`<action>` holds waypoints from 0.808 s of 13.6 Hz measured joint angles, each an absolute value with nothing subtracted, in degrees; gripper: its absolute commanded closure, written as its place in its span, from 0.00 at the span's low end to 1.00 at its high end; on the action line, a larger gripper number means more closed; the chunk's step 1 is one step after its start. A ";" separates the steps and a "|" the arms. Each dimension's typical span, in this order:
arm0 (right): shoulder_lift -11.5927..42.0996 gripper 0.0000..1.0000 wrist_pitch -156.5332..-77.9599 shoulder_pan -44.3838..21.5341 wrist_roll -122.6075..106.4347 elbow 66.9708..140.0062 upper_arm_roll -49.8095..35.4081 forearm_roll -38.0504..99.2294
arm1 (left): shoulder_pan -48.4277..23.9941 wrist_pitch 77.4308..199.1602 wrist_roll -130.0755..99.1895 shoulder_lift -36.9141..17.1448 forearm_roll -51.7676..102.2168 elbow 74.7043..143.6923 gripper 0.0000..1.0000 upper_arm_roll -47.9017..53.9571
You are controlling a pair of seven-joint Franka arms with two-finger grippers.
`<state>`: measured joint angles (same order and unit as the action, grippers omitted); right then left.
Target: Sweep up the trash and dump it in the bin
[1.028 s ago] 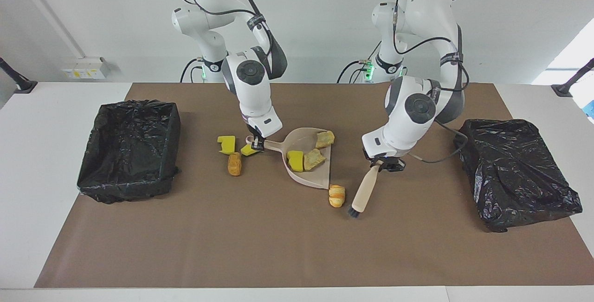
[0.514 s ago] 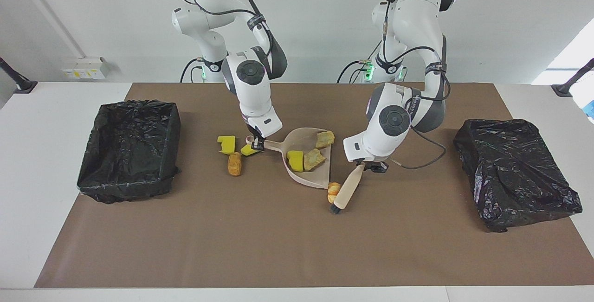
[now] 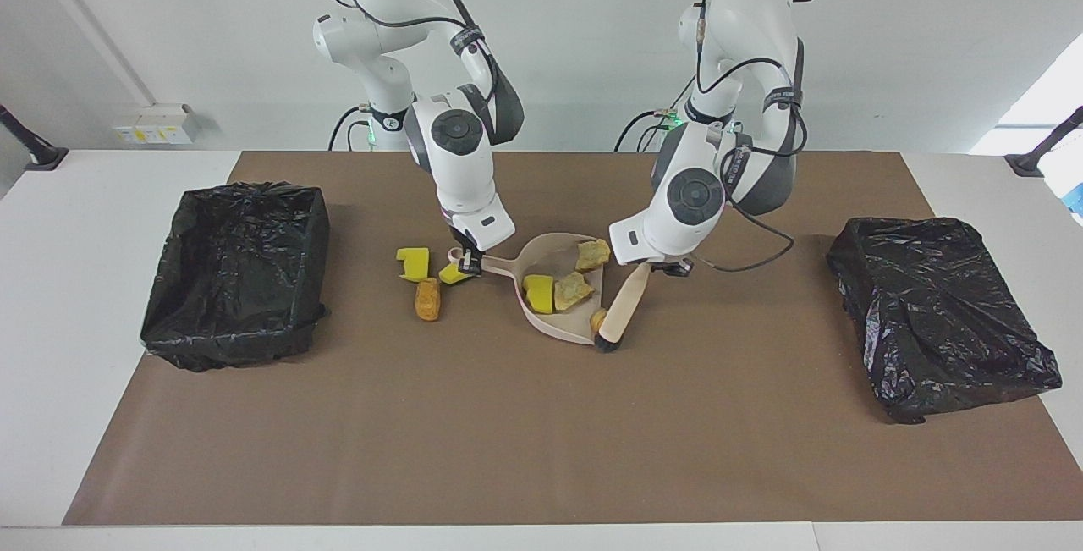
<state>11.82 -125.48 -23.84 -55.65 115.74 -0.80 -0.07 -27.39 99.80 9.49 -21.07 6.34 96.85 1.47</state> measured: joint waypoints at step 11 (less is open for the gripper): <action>11.91 1.00 -126.10 -23.64 -57.86 115.77 -0.80 -0.06 | -23.13 97.80 -9.61 -14.66 13.37 98.99 1.00 0.24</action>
<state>11.91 -126.10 -23.64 -57.86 115.77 -0.80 -0.06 -23.13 97.80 -9.61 -14.66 13.37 98.99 0.24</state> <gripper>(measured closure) 0.683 0.749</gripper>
